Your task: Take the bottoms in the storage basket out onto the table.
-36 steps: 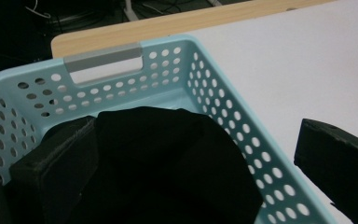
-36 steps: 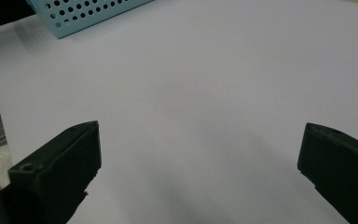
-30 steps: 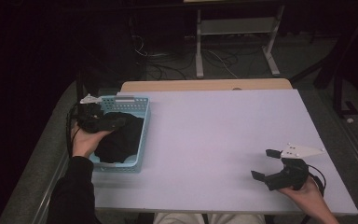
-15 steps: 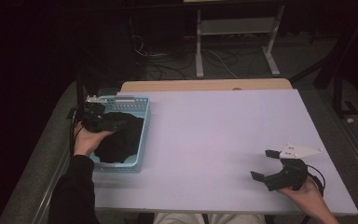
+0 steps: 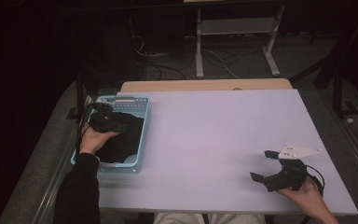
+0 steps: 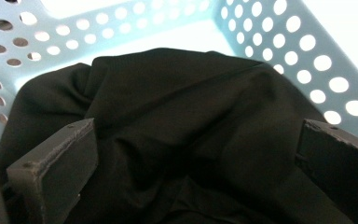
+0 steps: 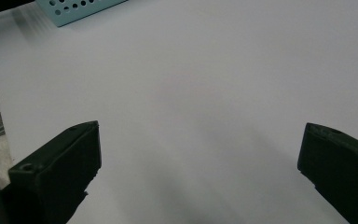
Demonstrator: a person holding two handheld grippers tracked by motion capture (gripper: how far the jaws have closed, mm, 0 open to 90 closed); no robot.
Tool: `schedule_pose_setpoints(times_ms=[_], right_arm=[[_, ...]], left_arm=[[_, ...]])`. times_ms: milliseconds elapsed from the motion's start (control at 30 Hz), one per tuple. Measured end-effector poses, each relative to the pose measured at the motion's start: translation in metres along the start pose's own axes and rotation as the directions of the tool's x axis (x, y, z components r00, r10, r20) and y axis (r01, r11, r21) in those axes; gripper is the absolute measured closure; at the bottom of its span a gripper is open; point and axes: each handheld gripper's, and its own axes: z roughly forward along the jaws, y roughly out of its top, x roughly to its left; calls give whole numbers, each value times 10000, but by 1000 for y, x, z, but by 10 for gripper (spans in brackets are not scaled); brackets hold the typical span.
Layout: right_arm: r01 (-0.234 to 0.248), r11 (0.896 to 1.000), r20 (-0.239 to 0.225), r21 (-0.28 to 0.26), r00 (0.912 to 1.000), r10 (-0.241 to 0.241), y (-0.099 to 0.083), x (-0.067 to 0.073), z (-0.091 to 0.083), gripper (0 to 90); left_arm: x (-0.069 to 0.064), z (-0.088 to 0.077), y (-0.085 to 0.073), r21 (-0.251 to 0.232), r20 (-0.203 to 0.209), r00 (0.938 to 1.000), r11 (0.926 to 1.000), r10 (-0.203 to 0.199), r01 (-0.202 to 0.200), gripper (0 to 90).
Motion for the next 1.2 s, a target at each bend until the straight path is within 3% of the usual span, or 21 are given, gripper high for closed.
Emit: schedule_pose_setpoints(times_ms=[233,500,867,1200], right_arm=[[-1,10000,-11,26,10000,1,0,0,0,0],[28,10000,0,52,10000,-28,0,0,1,0],[3,10000,25,52,10000,-3,0,0,0,0],[8,10000,34,22,10000,-8,0,0,0,0]], left_arm=[[6,10,-2,656,100,9999,9978,-99,93,0],[8,20,-7,1752,189,9997,9845,-151,116,0],[10,28,-10,2166,-131,9998,9761,-136,161,0],[9,33,-12,2437,-180,9997,9697,-158,197,0]])
